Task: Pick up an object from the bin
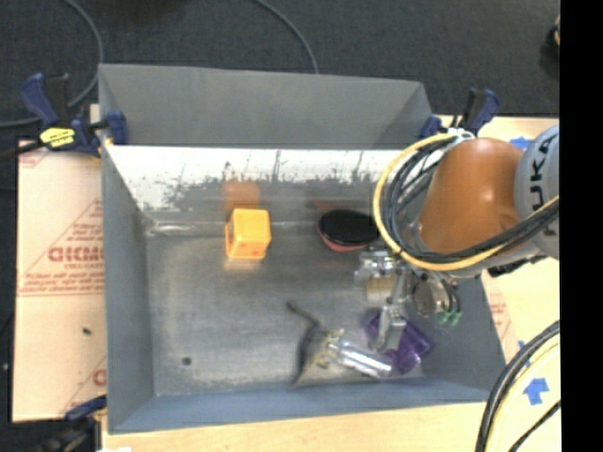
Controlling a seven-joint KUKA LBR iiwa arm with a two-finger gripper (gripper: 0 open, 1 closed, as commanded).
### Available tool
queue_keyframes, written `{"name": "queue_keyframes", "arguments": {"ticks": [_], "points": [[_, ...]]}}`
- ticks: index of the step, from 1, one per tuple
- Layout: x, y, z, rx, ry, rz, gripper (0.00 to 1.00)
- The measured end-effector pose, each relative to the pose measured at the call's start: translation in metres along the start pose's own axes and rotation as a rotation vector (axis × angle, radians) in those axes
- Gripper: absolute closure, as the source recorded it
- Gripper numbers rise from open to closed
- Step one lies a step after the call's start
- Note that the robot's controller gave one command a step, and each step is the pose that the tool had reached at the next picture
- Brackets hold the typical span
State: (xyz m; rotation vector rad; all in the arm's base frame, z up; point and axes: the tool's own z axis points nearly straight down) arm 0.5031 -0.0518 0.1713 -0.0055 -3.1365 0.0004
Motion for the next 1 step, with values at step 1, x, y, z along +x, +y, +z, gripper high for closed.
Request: {"name": "queue_keyframes", "arguments": {"ticks": [1], "points": [[-0.0019,0.0001,-0.0043,0.001,-0.008,-0.003,0.0]]}}
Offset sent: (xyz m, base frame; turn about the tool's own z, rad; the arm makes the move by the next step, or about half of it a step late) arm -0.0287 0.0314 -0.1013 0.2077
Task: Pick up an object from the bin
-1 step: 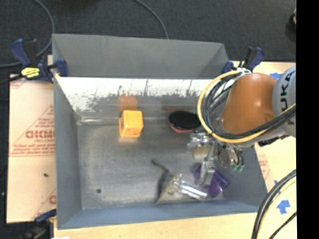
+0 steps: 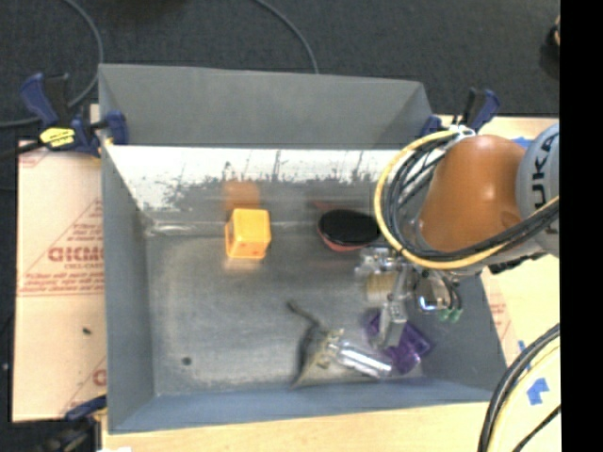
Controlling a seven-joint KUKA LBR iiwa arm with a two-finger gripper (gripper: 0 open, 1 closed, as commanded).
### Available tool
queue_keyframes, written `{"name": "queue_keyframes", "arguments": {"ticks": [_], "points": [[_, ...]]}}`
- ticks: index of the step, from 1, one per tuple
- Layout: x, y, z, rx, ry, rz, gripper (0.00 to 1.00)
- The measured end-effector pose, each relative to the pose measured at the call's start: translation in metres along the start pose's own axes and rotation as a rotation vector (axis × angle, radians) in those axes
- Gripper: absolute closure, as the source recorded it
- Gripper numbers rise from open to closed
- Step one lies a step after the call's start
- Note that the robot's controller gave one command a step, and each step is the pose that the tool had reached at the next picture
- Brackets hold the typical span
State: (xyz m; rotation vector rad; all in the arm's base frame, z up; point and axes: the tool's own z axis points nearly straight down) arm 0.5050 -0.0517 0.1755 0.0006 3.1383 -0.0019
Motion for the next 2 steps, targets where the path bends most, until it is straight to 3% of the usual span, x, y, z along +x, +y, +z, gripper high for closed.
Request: {"name": "queue_keyframes", "arguments": {"ticks": [1,2], "points": [[0.029,0.03,0.103,-0.001,0.005,0.206,0.0],[0.023,0.032,0.036,0.0,-0.004,0.115,0.0]]}}
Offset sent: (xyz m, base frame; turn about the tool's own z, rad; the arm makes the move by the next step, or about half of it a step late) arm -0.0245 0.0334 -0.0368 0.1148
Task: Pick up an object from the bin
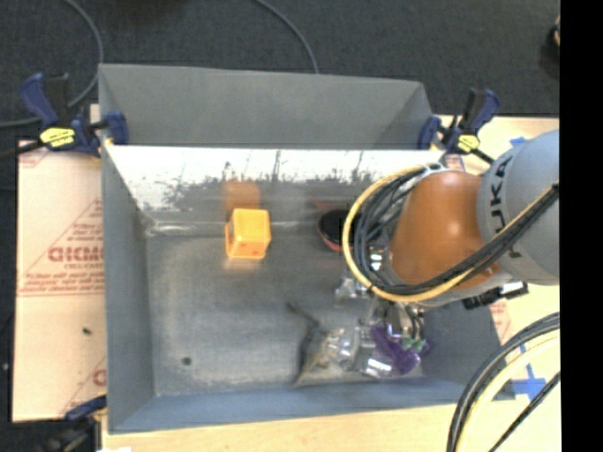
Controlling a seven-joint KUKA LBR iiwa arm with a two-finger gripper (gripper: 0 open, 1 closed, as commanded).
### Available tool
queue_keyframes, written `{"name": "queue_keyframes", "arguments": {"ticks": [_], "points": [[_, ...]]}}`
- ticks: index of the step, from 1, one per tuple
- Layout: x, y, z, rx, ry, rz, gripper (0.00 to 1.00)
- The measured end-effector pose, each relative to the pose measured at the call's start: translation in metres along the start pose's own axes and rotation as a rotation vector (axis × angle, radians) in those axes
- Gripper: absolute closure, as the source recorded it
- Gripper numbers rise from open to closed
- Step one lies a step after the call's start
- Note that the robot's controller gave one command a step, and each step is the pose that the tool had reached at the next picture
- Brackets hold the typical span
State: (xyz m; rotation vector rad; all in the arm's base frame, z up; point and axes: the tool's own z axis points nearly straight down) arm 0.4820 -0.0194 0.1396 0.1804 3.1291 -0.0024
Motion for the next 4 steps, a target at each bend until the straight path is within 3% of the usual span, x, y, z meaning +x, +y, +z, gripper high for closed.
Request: {"name": "queue_keyframes", "arguments": {"ticks": [1,2,3,4], "points": [[0.01,0.019,0.041,-0.001,0.011,0.222,0.0],[0.006,0.018,0.068,0.0,-0.008,0.075,0.0],[0.012,0.016,0.069,-0.001,0.006,0.354,1.0],[0.012,0.016,0.069,-0.001,0.006,0.352,1.0]]}}
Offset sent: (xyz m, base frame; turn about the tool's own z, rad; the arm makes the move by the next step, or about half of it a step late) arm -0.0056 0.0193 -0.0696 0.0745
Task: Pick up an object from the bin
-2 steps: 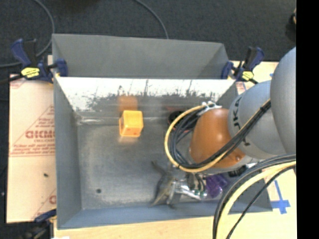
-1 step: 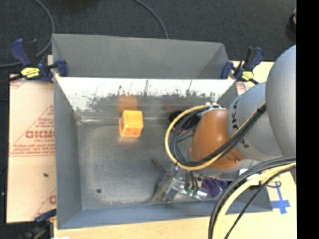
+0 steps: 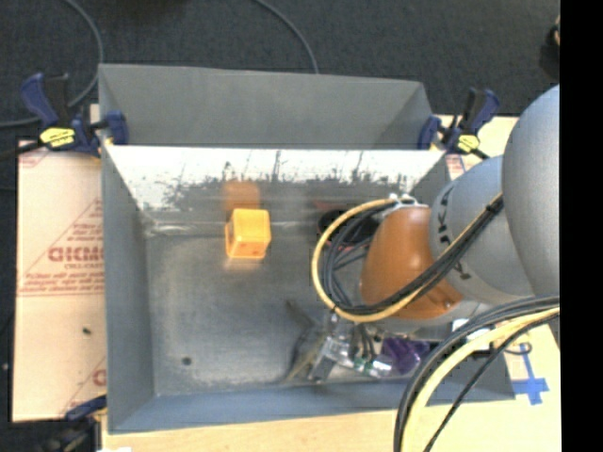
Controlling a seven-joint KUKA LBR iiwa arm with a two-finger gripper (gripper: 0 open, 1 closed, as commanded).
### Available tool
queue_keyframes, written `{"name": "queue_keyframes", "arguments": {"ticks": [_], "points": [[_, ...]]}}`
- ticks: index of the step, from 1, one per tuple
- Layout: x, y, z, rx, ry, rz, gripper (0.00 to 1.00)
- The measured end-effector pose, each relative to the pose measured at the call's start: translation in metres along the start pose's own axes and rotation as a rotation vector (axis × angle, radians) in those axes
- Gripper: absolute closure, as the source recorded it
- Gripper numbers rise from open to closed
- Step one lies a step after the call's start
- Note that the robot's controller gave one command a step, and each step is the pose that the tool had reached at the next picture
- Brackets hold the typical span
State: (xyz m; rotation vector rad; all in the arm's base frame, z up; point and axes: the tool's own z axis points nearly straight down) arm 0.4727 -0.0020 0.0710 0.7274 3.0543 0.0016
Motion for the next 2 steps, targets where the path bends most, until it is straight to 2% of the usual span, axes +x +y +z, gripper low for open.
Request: {"name": "queue_keyframes", "arguments": {"ticks": [1,2], "points": [[0.001,0.0,-0.003,0.001,0.002,-0.001,1.0],[0.002,-0.002,-0.027,0.004,0.009,-0.002,1.0]]}}
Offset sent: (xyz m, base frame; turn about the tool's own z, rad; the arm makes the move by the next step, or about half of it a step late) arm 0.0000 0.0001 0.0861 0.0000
